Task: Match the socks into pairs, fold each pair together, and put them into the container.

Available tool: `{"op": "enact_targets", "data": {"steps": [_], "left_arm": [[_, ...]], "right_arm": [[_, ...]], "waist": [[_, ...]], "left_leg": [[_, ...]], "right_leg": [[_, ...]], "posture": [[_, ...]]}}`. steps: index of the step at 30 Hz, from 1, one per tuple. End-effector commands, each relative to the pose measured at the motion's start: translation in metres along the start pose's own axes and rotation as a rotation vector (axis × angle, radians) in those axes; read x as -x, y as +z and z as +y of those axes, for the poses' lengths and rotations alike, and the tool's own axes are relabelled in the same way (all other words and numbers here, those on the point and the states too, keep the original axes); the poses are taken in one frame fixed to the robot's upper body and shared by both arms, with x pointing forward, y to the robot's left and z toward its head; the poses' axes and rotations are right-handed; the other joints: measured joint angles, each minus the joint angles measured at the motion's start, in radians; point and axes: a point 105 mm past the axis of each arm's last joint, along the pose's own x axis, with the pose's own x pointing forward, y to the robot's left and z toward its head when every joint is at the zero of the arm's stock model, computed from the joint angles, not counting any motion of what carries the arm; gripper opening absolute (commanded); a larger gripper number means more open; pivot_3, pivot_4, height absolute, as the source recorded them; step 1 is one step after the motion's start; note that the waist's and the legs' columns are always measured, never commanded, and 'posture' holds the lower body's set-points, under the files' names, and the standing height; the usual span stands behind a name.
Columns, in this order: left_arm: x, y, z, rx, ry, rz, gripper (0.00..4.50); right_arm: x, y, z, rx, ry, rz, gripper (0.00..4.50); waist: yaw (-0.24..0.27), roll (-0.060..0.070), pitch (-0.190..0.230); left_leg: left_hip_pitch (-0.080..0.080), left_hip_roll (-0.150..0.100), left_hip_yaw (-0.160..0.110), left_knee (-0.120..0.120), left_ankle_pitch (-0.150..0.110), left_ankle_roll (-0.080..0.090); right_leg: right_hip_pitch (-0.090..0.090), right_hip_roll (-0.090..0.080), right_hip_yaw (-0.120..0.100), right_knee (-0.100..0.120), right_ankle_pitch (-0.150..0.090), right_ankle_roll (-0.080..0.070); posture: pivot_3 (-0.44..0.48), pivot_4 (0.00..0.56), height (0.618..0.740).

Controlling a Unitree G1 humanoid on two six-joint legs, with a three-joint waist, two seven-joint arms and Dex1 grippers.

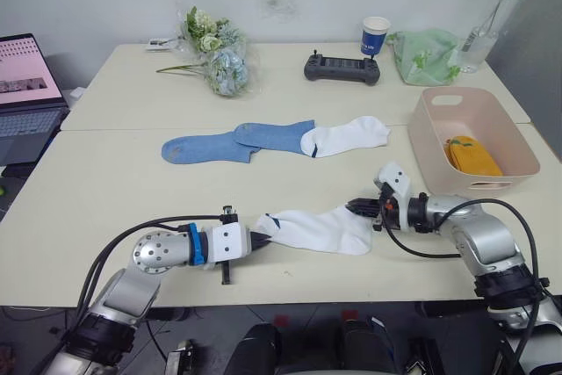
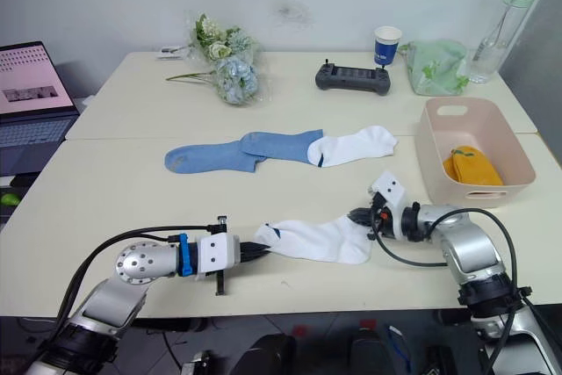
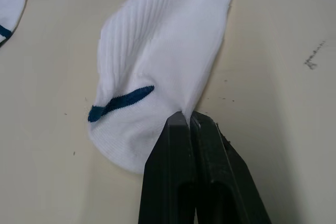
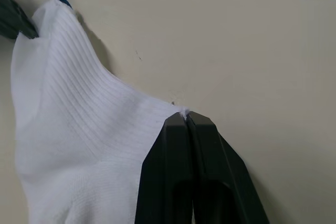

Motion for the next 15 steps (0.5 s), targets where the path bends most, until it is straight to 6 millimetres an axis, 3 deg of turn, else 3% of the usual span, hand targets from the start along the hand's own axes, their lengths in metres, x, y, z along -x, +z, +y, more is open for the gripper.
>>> {"op": "enact_targets", "data": {"steps": [1, 8, 15], "left_arm": [[0.01, 0.006, -0.005, -0.029, 0.001, 0.004, 0.0], [0.017, 0.011, -0.021, -0.003, -0.014, 0.005, 0.0], [0.012, 0.006, -0.026, 0.006, -0.007, 0.024, 0.0]], "right_arm": [[0.012, 0.012, 0.004, 0.032, -0.007, -0.028, 0.03], [0.02, 0.004, 0.021, -0.031, -0.024, -0.009, 0.03], [0.011, 0.005, 0.027, -0.035, -0.022, -0.006, 0.03]], "waist": [[0.0, 0.0, 0.0], [0.002, 0.0, 0.0], [0.001, 0.0, 0.0]], "left_leg": [[0.0, 0.0, 0.0, 0.0, 0.0, 0.0], [0.0, 0.0, 0.0, 0.0, 0.0, 0.0], [0.0, 0.0, 0.0, 0.0, 0.0, 0.001]], "right_leg": [[0.0, 0.0, 0.0, 0.0, 0.0, 0.0], [0.0, 0.0, 0.0, 0.0, 0.0, 0.0], [0.0, 0.0, 0.0, 0.0, 0.0, 0.0]], "posture": [[0.0, 0.15, 0.74], [0.0, 0.15, 0.74], [0.0, 0.15, 0.74]]}}
